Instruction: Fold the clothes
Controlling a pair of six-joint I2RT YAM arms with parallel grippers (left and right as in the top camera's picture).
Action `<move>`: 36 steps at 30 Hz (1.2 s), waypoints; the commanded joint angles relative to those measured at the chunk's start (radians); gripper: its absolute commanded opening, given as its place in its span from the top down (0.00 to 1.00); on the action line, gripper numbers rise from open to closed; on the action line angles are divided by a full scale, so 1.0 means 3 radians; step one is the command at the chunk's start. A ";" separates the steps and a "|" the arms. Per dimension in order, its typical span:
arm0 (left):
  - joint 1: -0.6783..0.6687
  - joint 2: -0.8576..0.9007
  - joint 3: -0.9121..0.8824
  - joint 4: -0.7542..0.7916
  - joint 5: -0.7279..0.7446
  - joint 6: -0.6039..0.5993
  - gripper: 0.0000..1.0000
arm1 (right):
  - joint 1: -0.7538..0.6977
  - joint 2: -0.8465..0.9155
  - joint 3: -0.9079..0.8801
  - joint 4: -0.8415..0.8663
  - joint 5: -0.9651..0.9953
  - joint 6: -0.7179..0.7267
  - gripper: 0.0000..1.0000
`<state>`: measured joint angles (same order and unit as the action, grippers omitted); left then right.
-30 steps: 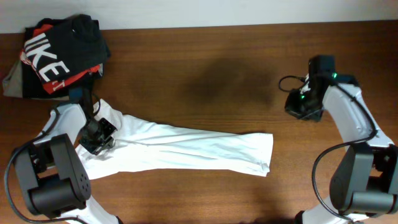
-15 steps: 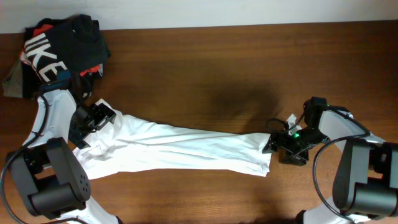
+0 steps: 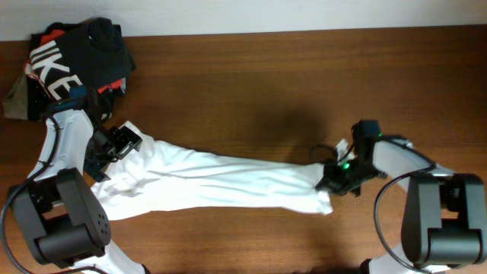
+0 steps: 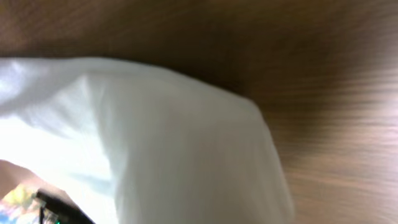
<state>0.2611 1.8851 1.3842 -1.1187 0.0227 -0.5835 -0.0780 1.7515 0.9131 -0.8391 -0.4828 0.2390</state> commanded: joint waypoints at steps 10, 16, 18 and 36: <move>0.0011 -0.0052 0.0025 -0.0014 -0.0009 0.0055 0.01 | -0.0184 0.0022 0.1601 -0.1236 0.0955 0.0008 0.96; 0.0011 -0.0052 0.0025 -0.0015 -0.0009 0.0055 0.01 | 0.0613 0.0022 0.1601 -0.0930 0.0603 0.0022 0.96; 0.0011 -0.0052 0.0025 -0.0014 -0.0009 0.0055 0.01 | 0.0865 0.0023 0.1601 -0.0882 0.0585 0.0025 0.96; 0.0011 -0.0052 0.0025 -0.0031 -0.0010 0.0056 0.01 | 0.1849 0.0450 0.1588 -0.0387 0.0598 0.0395 0.93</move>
<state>0.2611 1.8851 1.3842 -1.1221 0.0227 -0.5835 0.4583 1.8549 1.3746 -0.9722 -0.2897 0.3416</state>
